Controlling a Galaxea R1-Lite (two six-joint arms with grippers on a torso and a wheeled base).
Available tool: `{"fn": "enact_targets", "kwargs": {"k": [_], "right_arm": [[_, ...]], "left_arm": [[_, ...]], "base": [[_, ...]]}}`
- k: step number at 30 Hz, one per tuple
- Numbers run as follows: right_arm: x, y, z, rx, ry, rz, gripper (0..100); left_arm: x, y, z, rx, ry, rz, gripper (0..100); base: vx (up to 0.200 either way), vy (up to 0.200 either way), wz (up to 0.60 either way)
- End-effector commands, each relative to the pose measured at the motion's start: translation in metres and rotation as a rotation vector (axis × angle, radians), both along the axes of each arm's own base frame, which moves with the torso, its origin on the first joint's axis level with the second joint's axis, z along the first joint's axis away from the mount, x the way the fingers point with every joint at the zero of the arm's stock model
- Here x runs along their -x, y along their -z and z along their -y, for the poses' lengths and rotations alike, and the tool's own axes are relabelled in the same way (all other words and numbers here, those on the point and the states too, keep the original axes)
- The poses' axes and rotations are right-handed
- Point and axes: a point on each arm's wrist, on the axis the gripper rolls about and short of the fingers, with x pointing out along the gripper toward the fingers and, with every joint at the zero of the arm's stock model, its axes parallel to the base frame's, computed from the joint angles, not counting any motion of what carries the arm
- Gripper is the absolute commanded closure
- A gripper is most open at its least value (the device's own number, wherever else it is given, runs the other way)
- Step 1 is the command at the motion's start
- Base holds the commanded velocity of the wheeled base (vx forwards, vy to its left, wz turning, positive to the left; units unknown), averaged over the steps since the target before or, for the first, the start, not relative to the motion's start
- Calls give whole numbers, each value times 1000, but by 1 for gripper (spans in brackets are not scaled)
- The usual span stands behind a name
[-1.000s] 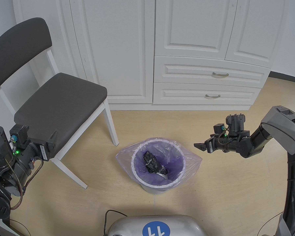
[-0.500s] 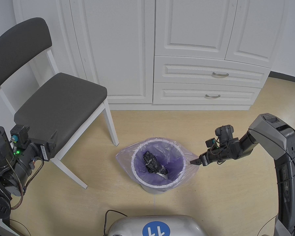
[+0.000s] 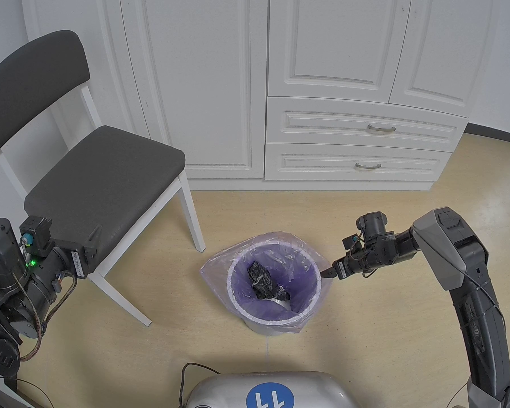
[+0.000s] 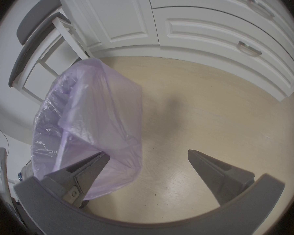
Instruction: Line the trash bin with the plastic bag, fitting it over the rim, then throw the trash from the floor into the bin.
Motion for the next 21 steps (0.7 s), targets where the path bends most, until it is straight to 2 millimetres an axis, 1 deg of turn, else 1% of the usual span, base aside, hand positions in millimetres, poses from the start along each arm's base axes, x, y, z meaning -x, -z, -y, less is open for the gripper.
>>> {"fn": "enact_targets", "kwargs": {"k": [1,2,3,4,5,13,17,18,19,21], "right_arm": [[-12,28,-1,-19,37,-38,0],[-16,34,0,-35,56,-37,0],[-15,37,0,-37,60,-45,0],[-13,47,0,-41,72,-72,0],[-12,51,0,-43,79,-80,0],[-12,54,0,-57,86,-92,0],[-13,51,2,-75,115,-87,0],[-17,40,4,-87,126,-60,0],[-16,34,7,-92,130,-50,0],[-8,24,12,-104,135,-34,0]], "left_arm": [[-2,2,0,-3,-2,-10,0],[-1,1,0,0,-2,-4,0],[-1,1,0,0,-2,-4,0],[-1,0,0,1,1,-1,0],[-1,1,1,1,2,-4,0],[-4,9,5,-7,17,-40,0],[-2,11,6,-9,28,-52,0],[0,12,8,-10,39,-55,0],[0,13,9,-10,43,-56,0],[1,13,10,-11,51,-58,0]], "base": [[0,0,0],[0,0,0],[0,0,0],[0,0,0],[0,0,0],[0,0,0],[0,0,0],[0,0,0],[0,0,0],[0,0,0]]}}
